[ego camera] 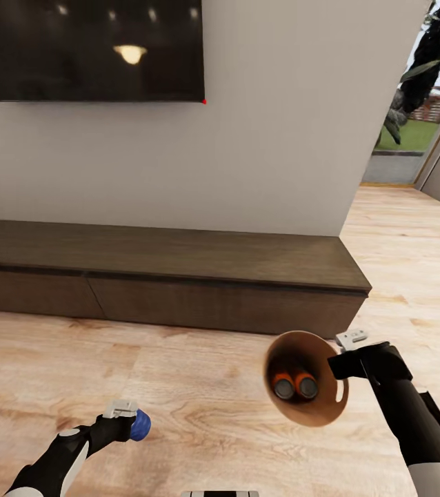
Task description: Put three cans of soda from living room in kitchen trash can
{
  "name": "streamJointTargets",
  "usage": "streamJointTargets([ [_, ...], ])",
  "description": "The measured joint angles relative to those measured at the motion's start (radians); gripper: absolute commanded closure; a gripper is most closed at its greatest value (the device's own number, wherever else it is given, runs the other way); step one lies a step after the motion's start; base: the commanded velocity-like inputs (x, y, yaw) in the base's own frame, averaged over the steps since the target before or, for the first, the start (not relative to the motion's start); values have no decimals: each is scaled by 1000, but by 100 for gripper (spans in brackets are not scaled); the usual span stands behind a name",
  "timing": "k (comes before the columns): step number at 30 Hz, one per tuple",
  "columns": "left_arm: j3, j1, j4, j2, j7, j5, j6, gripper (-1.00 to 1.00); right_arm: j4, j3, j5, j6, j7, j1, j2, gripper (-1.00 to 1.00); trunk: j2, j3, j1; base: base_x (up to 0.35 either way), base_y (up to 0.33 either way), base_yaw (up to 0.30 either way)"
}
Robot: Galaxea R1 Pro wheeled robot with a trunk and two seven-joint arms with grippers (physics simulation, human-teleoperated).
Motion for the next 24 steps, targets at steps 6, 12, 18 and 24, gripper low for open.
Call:
streamJointTargets([
  [6, 1, 0, -2, -11, -1, 0, -9, 100, 1, 11, 69, 0, 0, 0, 11, 100, 0, 0, 0, 0, 0, 0],
  [12, 4, 0, -5, -28, -3, -1, -37, 100, 2, 44, 98, 5, 23, 0, 44, 100, 0, 0, 0, 0, 0, 0],
  [18, 5, 0, -5, -31, -3, -2, -91, 100, 41, 120, 121, 4, 103, 0, 65, 100, 0, 0, 0, 0, 0, 0],
  [24, 4, 0, -5, -31, -2, -1, -92, 100, 2, 120, -150, -15, 95, -1, 65, 100, 0, 0, 0, 0, 0, 0],
])
